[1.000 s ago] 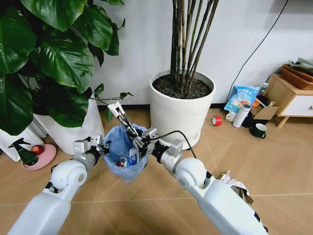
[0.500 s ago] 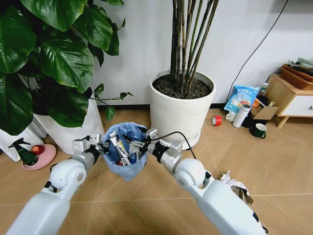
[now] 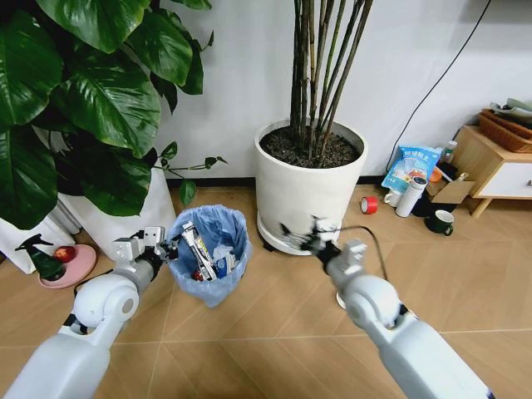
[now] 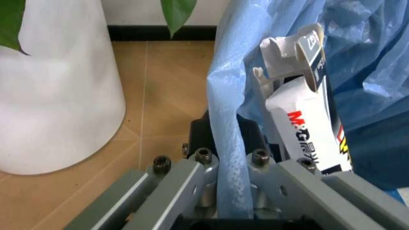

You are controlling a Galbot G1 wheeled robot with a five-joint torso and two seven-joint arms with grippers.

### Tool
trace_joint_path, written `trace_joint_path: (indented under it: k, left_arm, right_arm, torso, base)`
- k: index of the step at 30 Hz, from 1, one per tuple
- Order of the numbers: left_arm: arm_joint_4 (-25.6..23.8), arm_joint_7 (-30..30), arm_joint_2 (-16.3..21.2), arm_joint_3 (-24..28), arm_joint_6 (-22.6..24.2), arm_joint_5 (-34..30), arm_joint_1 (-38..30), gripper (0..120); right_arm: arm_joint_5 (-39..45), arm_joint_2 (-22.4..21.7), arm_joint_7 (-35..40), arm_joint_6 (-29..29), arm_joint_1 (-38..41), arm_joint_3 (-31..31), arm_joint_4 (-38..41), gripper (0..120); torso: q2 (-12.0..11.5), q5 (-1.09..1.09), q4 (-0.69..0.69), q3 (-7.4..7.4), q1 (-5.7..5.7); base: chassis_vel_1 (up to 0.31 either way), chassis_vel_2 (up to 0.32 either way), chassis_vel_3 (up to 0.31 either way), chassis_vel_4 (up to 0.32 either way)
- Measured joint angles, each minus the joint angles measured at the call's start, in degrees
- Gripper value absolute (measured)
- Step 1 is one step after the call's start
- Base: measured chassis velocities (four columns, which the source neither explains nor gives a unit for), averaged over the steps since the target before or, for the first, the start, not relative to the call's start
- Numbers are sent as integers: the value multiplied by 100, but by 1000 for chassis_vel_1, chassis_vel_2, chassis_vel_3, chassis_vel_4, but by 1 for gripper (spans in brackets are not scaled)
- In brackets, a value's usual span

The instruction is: Pick up the trash bin and place the garbage on the floor into it.

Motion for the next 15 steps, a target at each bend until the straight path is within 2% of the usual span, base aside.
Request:
trace_joint_path:
  k: [4, 5, 9, 15]
  left_arm:
    - [-85, -3, -7, 3, -5, 0, 39, 0]
    - [-85, -3, -7, 3, -5, 0, 39, 0]
    - [-142, -26, -12, 23, -5, -1, 37, 0]
    - [-186, -44, 2, 17, -5, -8, 81, 0]
  right_arm:
    - [57, 96, -25, 33, -245, 421, -750, 100]
    - [57, 96, -25, 33, -245, 421, -750, 100]
    - [75, 250, -197, 165, -33, 516, -1840, 100]
    - [44, 431, -294, 290, 204, 462, -2650, 100]
  torso:
    - [0, -1, 1, 0, 0]
    - [0, -1, 1, 0, 0]
    - [0, -2, 2, 0, 0]
    - [0, -3, 2, 1, 0]
  base:
    - [0, 0, 0, 0]
    - [0, 0, 0, 0]
    - [0, 0, 0, 0]
    - [0, 0, 0, 0]
